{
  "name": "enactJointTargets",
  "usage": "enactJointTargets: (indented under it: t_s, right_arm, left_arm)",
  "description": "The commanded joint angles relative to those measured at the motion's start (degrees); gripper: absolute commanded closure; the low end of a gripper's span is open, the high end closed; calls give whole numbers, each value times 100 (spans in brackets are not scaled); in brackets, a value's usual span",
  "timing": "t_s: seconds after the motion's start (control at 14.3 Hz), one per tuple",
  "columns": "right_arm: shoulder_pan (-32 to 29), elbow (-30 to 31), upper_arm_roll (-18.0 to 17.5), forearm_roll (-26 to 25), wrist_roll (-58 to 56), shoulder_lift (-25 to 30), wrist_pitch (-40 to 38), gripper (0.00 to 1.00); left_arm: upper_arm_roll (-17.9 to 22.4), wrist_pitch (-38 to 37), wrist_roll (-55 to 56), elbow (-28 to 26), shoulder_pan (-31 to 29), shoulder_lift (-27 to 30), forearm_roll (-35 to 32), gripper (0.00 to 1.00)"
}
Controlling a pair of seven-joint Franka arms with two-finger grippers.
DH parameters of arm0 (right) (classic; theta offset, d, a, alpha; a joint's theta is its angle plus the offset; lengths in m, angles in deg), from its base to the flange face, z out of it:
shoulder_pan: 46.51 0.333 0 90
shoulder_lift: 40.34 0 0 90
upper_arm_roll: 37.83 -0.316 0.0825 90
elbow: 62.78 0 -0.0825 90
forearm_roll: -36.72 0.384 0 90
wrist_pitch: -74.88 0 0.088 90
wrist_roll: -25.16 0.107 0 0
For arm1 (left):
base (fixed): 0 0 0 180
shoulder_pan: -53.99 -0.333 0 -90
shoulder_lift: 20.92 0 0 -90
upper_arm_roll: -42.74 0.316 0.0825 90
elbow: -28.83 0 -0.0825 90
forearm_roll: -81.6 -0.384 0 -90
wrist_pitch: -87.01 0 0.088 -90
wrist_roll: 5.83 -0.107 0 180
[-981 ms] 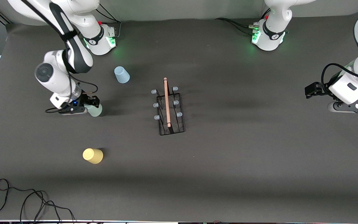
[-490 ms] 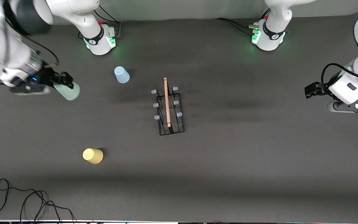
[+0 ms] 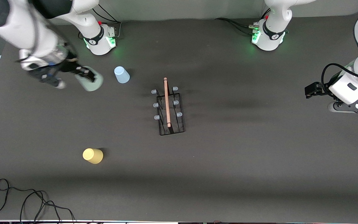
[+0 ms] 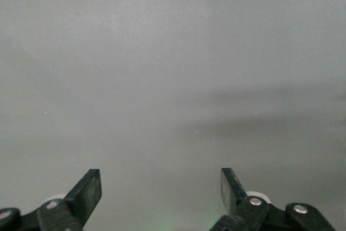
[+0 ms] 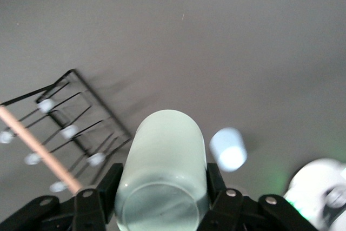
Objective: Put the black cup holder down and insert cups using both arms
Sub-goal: 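Lift the green cup and carry it over the rack with the right gripper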
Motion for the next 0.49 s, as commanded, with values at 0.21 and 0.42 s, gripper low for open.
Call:
enactJointTargets:
  t_s: [0.21,0.42]
  right_arm:
    - [1182,-1116,53,604,3310,-1238,249,100]
    - [1525,-1046,62,517,3831,-1659,689,100]
  left_arm:
    - [23,101,-103,-187,-17,179,58,1]
    - [23,101,-103,-187,-17,179,50,1]
